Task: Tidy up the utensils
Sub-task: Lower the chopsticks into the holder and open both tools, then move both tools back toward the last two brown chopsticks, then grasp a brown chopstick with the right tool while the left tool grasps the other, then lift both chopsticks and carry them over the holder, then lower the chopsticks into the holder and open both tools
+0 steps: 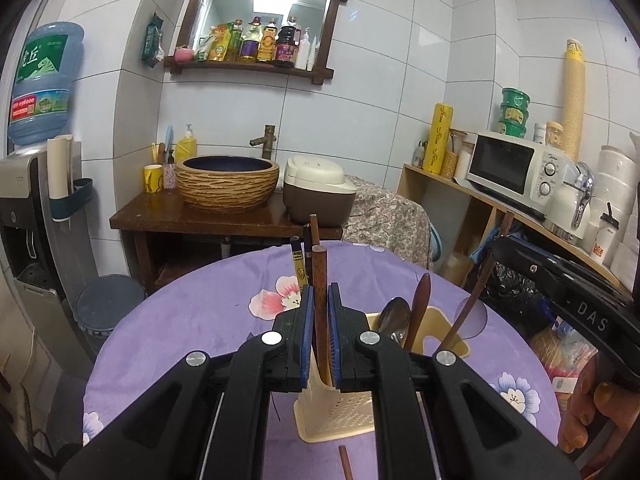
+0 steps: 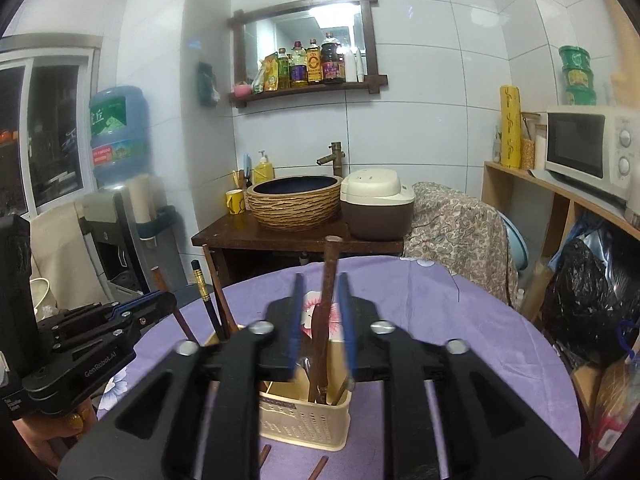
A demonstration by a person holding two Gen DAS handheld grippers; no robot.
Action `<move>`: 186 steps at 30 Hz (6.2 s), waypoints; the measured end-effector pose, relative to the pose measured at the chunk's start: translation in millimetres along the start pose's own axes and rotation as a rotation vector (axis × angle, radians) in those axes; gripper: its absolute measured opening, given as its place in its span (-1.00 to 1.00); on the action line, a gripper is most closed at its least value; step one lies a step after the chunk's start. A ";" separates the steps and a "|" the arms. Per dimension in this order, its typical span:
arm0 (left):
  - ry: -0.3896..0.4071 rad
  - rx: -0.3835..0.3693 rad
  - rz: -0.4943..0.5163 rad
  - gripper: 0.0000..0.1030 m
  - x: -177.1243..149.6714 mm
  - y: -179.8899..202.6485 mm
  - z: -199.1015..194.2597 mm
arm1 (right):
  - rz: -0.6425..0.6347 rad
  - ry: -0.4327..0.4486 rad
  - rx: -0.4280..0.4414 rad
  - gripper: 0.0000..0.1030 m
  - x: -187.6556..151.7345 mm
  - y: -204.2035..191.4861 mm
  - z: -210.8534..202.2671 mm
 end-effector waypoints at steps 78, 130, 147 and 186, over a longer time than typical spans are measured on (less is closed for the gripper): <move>-0.417 0.016 0.119 0.36 -200.2 18.4 2.2 | 0.310 -0.549 -0.098 -0.20 -249.2 44.2 -9.3; -0.113 -0.089 0.005 -0.83 -79.4 7.7 -71.2 | 0.174 -0.240 0.213 -0.85 -120.2 -27.8 -72.2; -0.048 -0.117 0.016 -0.83 -57.3 6.0 -96.8 | 0.120 -0.203 0.261 -0.85 -88.9 -48.1 -90.8; 0.060 0.041 0.050 -0.83 19.3 35.1 -11.8 | -0.004 -0.065 0.033 -0.85 11.7 -8.9 0.4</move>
Point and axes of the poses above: each gripper's, at about its wrist camera, not at the fingertips, and z roughly the way its jaws point, y to its right, x to its top, the point moved 10 cm from there along z, roughly the way its jaws point, and after that the axes turned 12 degrees about x, right-handed, at the moved point
